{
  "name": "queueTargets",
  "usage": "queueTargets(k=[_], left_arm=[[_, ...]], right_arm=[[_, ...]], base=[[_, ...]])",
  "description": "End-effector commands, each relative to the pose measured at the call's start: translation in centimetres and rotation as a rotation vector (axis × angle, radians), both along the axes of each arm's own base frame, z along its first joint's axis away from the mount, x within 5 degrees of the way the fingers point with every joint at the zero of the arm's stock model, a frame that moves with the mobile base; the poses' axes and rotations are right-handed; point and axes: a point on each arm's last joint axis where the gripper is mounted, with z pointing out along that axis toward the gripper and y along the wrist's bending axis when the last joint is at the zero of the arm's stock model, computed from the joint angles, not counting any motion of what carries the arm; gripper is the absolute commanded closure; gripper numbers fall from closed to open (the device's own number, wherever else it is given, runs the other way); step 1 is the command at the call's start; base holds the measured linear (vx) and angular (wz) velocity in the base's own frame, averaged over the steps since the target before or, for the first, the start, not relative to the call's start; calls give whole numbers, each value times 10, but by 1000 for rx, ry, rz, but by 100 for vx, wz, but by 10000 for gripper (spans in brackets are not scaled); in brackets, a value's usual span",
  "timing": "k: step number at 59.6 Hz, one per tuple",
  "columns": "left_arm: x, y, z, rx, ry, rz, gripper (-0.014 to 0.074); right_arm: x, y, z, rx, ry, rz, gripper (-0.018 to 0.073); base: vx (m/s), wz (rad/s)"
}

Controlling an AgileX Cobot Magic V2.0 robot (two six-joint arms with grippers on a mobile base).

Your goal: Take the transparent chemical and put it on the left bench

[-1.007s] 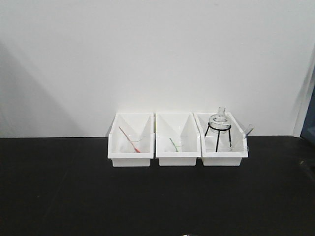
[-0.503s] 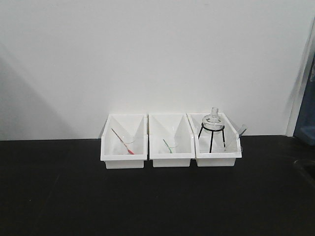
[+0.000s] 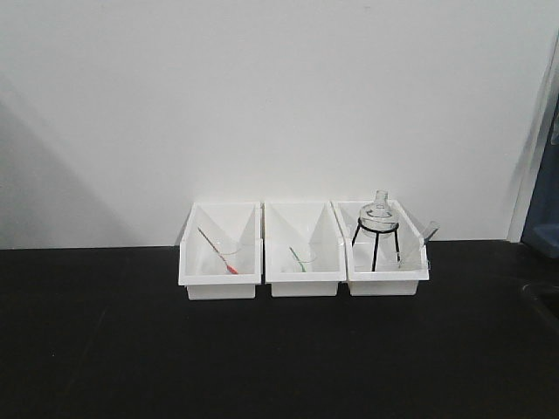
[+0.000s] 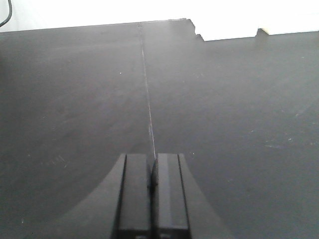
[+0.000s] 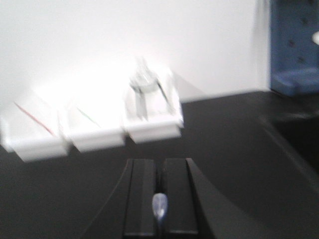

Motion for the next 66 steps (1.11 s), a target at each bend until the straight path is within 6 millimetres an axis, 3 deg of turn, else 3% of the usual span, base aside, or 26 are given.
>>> queueTargets(k=[1,10,23,33,56,66], left_arm=[[-1,0,3,-14,-81,-1,600],[-1,0,3,-14,-81,-1,600],[-1,0,3,-14,-81,-1,600],[-1,0,3,-14,-81,-1,600],[-1,0,3,-14,-81,-1,600],[-1,0,3,-14,-81,-1,600]], right_arm=[[13,6,27,165,-208,58,559],[49,13,28,294,-194,102,559],[100,42,26,254,-169,390,560],[131,60,8,235,-28,556,561],[152,74,-28,286,79,716,561],[152,95,-42,197,118,764,561]], base=[[0,0],[0,0],[0,0],[0,0],[0,0],[0,0]])
